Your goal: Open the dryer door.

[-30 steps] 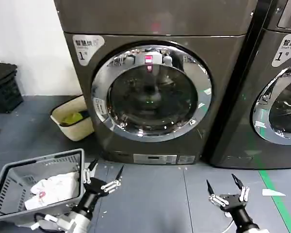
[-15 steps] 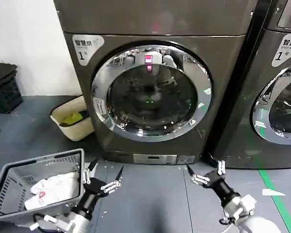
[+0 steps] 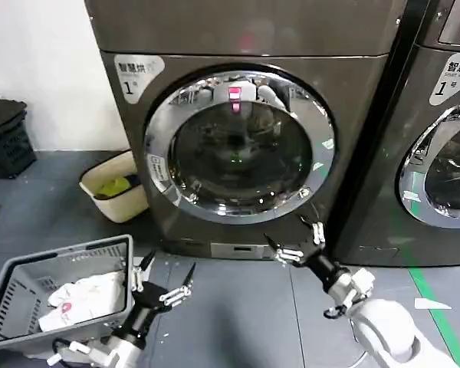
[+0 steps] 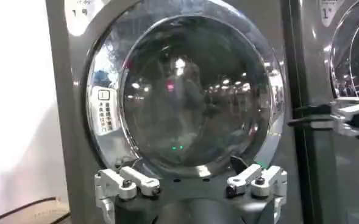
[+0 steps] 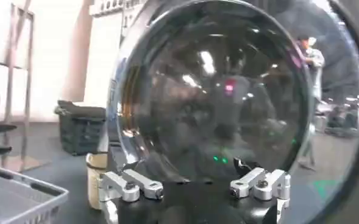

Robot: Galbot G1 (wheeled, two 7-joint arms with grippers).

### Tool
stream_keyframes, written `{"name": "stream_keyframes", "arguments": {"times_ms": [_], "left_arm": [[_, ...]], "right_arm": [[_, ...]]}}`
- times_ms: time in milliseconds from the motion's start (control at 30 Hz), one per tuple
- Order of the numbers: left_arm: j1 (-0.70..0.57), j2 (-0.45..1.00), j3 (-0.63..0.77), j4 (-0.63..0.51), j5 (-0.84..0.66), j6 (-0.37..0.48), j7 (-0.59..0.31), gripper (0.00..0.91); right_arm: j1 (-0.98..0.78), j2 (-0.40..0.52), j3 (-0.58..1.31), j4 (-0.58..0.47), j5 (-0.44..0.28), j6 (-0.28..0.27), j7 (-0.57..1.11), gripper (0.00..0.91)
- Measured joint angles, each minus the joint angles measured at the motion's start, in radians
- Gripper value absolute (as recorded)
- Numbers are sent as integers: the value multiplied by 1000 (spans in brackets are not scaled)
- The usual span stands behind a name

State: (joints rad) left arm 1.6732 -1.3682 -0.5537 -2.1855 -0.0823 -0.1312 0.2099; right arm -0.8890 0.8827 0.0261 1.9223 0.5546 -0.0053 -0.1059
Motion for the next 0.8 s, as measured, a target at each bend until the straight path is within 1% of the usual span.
{"name": "stream_keyframes", "arguments": {"times_ms": [433,800], "left_arm": [[3,-14,-4,-1,7,-2,1,907],[16,-12,-18,-9,5,-4,1,907]], "right_arm": [[218,47,-170,-114,47,-10,13,907],[364,106,-286,-196,104,-29,7,907]]}}
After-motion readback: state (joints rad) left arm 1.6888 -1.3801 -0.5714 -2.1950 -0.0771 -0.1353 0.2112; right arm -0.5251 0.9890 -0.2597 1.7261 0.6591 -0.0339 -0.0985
